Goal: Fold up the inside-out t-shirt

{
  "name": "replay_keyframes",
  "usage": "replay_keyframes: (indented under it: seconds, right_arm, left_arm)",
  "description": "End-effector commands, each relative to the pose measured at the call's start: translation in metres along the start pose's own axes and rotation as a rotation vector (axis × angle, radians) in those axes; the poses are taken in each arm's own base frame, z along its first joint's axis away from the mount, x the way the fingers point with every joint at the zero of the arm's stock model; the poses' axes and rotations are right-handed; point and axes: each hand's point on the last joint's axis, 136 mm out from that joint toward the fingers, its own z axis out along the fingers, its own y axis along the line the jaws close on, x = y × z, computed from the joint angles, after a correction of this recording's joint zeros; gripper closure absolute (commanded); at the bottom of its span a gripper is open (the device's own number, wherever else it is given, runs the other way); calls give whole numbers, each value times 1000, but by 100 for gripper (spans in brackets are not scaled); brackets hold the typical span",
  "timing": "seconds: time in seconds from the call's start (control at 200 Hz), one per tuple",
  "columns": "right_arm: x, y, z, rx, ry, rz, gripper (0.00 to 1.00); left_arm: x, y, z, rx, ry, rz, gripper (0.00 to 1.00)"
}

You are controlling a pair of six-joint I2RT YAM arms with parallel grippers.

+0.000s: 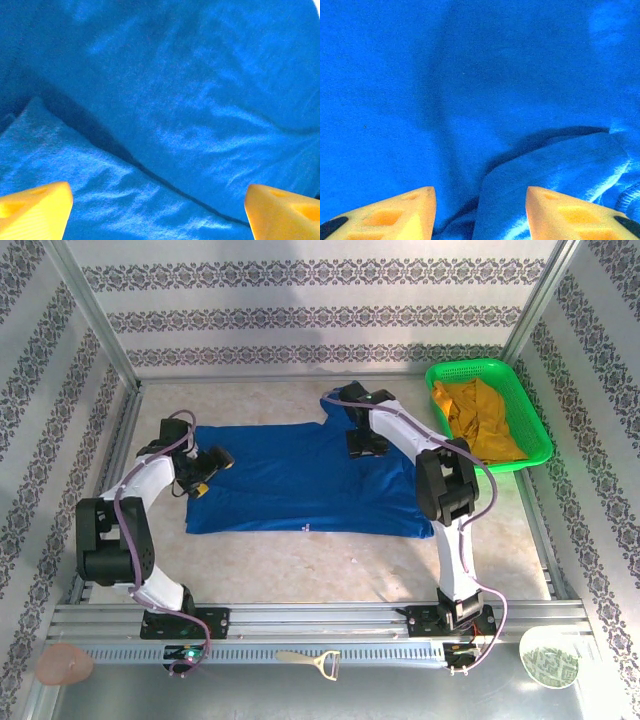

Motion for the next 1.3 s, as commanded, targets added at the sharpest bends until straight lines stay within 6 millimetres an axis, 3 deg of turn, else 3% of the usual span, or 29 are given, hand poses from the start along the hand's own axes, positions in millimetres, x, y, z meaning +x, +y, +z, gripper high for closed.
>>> replay_keyframes:
  seconds: [0.0, 0.54, 0.654, 0.724, 0.819, 1.134, 1.294]
  right_arm:
    - [9, -15, 3, 121, 38, -50, 49]
    - [38, -22, 34, 151, 136, -50, 59]
    - [43, -24, 40, 139, 152, -34, 70]
    - [44, -26, 41, 135, 154, -25, 81]
    - [41, -28, 35, 128, 132, -12, 100]
    - [19, -27, -7, 10, -95, 126, 100]
    - [11, -18, -4, -84, -165, 217, 100]
  left_arm:
    - [1, -8, 7, 30, 15, 12, 10]
    - [-7, -16, 19, 51, 31, 16, 10]
    - [-8, -16, 19, 50, 28, 16, 10]
    - [-9, -16, 18, 53, 23, 18, 10]
    - [-8, -17, 18, 54, 24, 18, 10]
    - [-4, -14, 19, 57, 25, 22, 9]
    - [-1, -11, 22, 54, 31, 21, 9]
